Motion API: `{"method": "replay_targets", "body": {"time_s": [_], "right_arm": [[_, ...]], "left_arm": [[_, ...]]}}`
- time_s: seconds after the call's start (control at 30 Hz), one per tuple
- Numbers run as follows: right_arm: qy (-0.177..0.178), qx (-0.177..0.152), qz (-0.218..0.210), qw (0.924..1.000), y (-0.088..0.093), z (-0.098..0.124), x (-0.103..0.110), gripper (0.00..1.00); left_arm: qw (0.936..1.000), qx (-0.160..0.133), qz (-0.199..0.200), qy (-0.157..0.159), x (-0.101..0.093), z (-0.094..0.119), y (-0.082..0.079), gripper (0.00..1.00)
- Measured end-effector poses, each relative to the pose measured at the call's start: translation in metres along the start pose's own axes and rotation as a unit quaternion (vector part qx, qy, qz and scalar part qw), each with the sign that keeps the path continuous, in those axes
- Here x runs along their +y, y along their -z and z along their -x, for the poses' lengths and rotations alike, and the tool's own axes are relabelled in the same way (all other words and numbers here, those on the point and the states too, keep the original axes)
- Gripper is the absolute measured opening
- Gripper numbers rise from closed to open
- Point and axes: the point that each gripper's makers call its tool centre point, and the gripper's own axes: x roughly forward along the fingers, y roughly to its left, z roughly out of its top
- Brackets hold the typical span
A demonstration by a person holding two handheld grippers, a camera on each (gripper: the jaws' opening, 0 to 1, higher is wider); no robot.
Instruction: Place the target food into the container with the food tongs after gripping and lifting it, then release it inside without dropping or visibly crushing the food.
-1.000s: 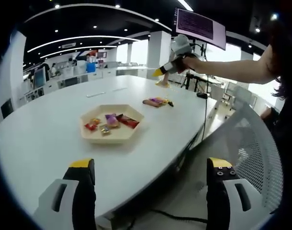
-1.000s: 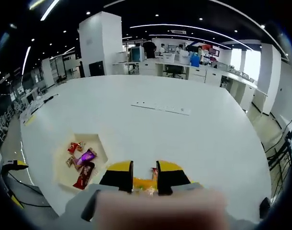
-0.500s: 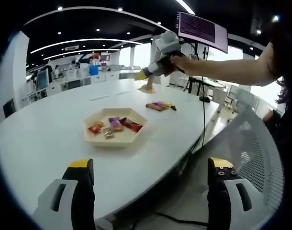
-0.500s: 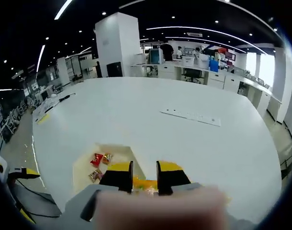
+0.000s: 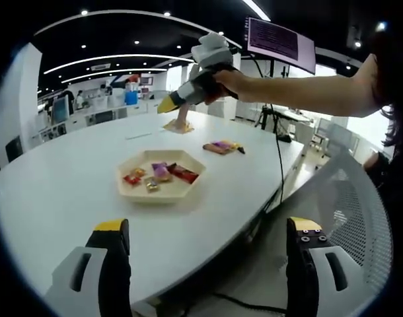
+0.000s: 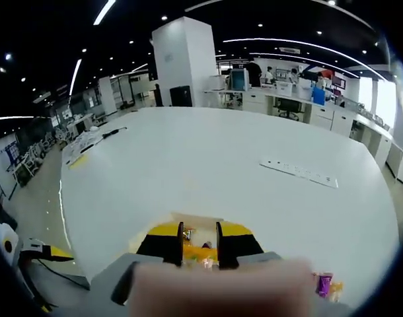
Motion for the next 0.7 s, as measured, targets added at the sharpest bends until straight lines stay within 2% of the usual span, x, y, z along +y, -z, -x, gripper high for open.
{"method": "replay_targets", "body": {"time_s": [0.33,0.4,0.43,0.47,0.53,0.6,0.7], "right_arm": [[-0.025,-0.004,-0.002,0.9997,-0.008,-0.011,0.016,0.20],[-0.043,-0.006,0.002,0.9991,-0.009,-0.011,0.023,0.25],[-0.066,-0.011,0.028,0.9973,-0.011,-0.010,0.032,0.28],[-0.075,-0.007,0.047,0.9960,-0.010,-0.011,0.035,0.30],[-0.057,-0.015,0.082,0.9948,-0.012,-0.011,0.033,0.31],[-0.065,-0.011,0.066,0.9956,-0.009,-0.011,0.037,0.31],[-0.069,-0.023,0.062,0.9954,-0.011,-0.010,0.038,0.30]], "left_arm": [[1.0000,-0.001,0.002,0.001,0.000,0.000,-0.001,0.96],[1.0000,0.000,0.002,0.000,0.000,0.000,0.000,0.96],[1.0000,0.000,0.002,0.000,0.000,0.000,0.000,0.96],[1.0000,0.000,0.002,0.000,0.000,0.000,0.000,0.95],[1.0000,0.001,0.001,0.001,0.000,0.000,0.000,0.95],[1.0000,0.002,0.000,0.001,0.000,0.000,0.001,0.95],[1.0000,0.003,0.000,0.001,0.000,0.000,0.001,0.95]]}}
